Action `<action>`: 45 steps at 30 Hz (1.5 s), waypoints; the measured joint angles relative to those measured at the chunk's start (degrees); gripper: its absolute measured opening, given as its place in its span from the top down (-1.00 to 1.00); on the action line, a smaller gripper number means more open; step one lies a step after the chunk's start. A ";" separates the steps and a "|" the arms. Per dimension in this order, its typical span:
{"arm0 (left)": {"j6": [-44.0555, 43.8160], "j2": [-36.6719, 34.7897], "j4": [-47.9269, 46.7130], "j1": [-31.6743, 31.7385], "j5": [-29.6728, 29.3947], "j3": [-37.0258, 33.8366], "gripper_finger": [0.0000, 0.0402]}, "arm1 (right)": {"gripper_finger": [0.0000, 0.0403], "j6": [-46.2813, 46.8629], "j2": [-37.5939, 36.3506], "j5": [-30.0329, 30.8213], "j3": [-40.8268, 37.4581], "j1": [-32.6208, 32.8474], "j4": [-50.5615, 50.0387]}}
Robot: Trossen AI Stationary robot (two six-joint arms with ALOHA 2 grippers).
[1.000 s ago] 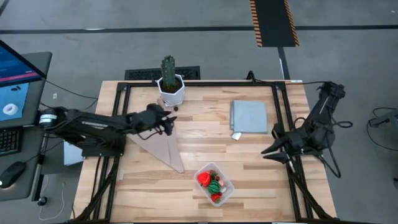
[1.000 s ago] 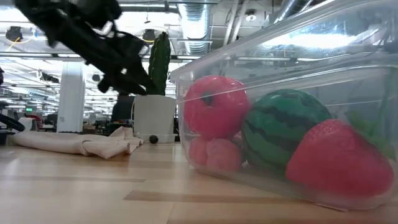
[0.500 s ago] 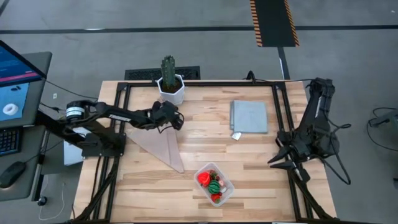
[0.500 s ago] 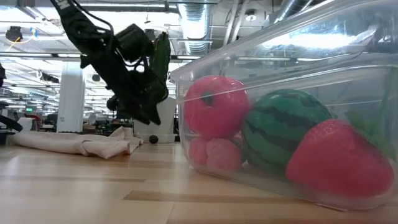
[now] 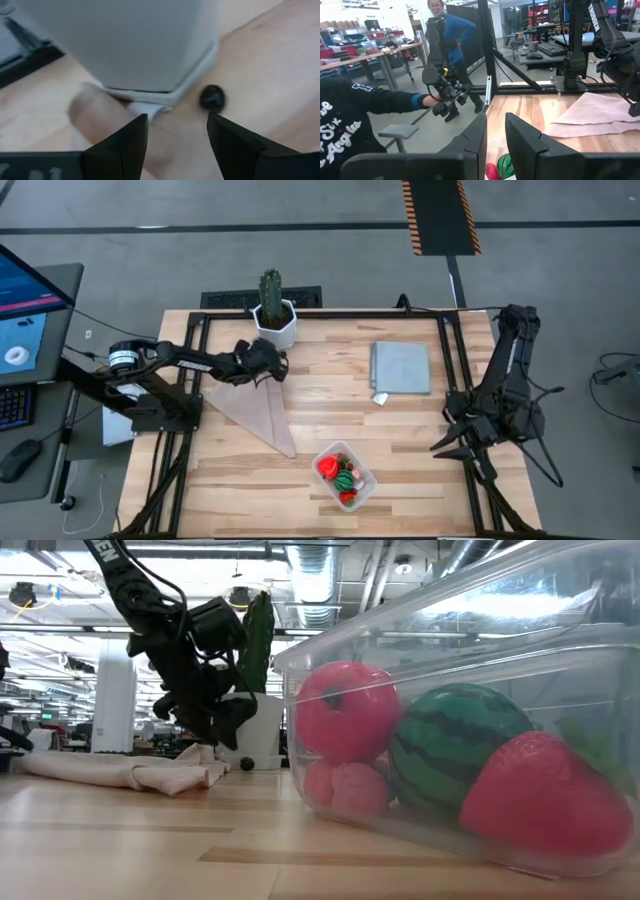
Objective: Pick and placing Produce into tupperware
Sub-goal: Put the black cherry into the transparent bin
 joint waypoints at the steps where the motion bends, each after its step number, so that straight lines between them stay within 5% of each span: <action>1: 0.04 0.00 -0.20 0.48 -0.17 0.00 0.03 | 0.54 -0.18 0.21 0.00 0.00 0.00 0.34; 12: 0.84 0.00 -0.37 2.07 8.22 0.00 0.03 | 0.54 -0.29 1.04 -0.02 0.00 0.00 0.73; 36: 1.94 8.02 8.07 2.11 9.48 0.07 0.04 | 0.54 0.31 1.17 -0.04 0.00 0.00 0.71; 45: 2.67 8.04 8.82 2.24 10.54 0.07 0.59 | 0.54 3.86 1.28 -0.04 0.00 -0.02 -2.00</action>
